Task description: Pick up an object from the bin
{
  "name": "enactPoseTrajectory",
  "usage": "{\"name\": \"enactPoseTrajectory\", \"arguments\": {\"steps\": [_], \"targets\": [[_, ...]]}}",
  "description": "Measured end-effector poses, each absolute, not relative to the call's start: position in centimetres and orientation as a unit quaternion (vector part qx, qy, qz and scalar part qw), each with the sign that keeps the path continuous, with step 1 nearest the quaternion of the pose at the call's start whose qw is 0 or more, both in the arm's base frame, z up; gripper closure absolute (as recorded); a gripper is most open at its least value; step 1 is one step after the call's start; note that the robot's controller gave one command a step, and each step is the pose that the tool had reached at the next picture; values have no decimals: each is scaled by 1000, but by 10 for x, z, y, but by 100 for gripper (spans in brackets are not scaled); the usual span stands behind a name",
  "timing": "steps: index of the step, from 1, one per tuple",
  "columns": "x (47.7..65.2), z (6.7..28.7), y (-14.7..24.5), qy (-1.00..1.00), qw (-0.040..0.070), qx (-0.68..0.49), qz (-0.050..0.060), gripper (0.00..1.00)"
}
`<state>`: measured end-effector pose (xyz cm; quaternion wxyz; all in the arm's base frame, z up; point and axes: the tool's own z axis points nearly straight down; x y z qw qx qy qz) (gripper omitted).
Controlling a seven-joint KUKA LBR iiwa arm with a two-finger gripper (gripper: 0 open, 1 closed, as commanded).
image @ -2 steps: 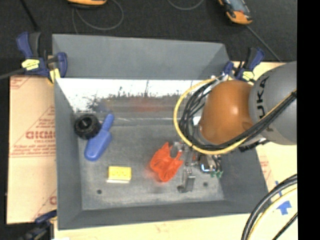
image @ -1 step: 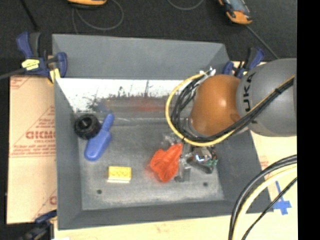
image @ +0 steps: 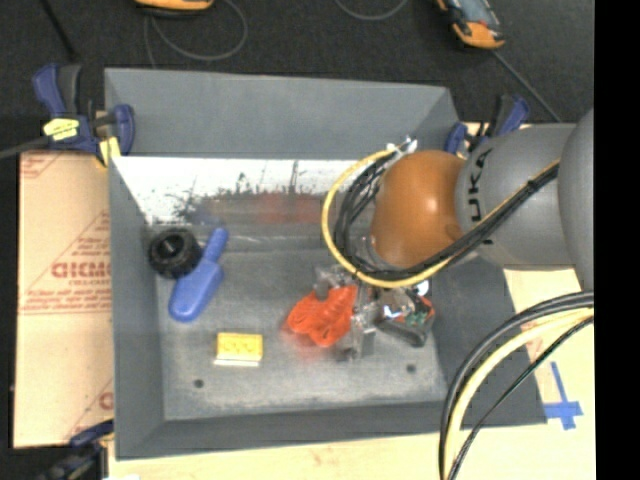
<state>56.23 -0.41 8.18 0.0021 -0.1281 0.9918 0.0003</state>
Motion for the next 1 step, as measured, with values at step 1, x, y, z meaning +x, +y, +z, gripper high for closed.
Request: {"name": "enactPoseTrajectory", "arguments": {"steps": [1], "targets": [[563,76,-5,990,2,-139,0,0]]}}
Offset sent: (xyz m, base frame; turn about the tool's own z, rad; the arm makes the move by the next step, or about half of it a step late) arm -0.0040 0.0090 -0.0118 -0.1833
